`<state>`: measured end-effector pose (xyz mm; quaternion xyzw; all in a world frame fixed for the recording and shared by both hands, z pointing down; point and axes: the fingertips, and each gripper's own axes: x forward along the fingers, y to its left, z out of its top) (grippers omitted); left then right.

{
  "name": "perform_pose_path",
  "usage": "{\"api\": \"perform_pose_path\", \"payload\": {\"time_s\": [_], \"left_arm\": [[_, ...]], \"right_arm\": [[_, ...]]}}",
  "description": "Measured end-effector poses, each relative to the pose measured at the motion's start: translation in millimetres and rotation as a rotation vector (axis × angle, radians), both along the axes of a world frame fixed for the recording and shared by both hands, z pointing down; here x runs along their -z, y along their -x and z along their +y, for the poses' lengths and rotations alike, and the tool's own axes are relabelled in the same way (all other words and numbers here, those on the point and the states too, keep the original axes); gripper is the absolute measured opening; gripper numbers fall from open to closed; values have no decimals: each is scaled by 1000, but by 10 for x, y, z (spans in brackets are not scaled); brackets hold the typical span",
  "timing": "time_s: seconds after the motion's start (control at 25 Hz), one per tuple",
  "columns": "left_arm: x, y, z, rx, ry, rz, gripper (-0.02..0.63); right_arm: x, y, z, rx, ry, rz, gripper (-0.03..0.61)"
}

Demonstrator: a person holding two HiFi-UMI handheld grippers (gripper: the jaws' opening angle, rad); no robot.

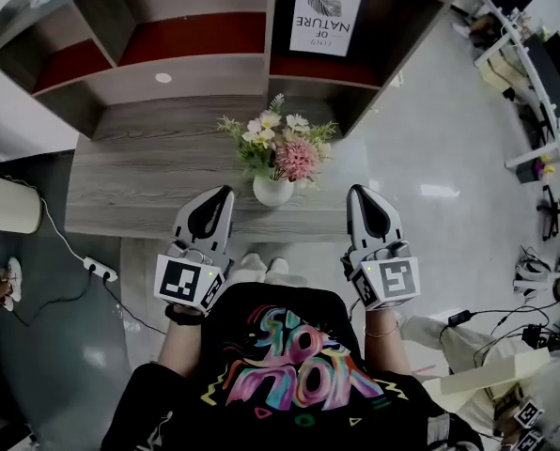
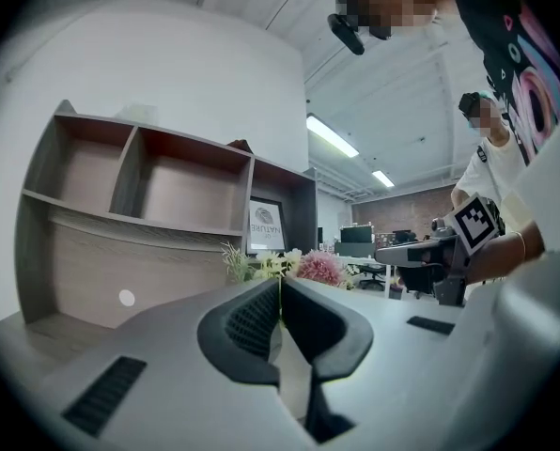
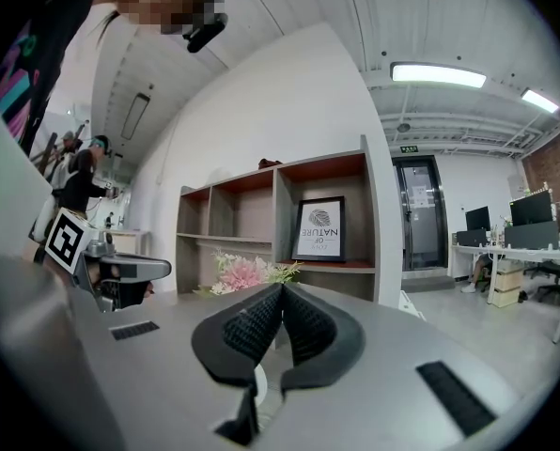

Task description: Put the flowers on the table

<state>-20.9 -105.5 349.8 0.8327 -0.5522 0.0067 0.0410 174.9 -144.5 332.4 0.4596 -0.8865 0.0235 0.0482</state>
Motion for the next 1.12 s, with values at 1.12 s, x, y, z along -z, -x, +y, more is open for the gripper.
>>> {"api": "perform_pose_path", "payload": {"time_s": [1.12], "left_arm": [[127,21,-245,7,-24,-21,25]], "right_arm": [[148,-14,-147,-6,-27,-2,17]]}}
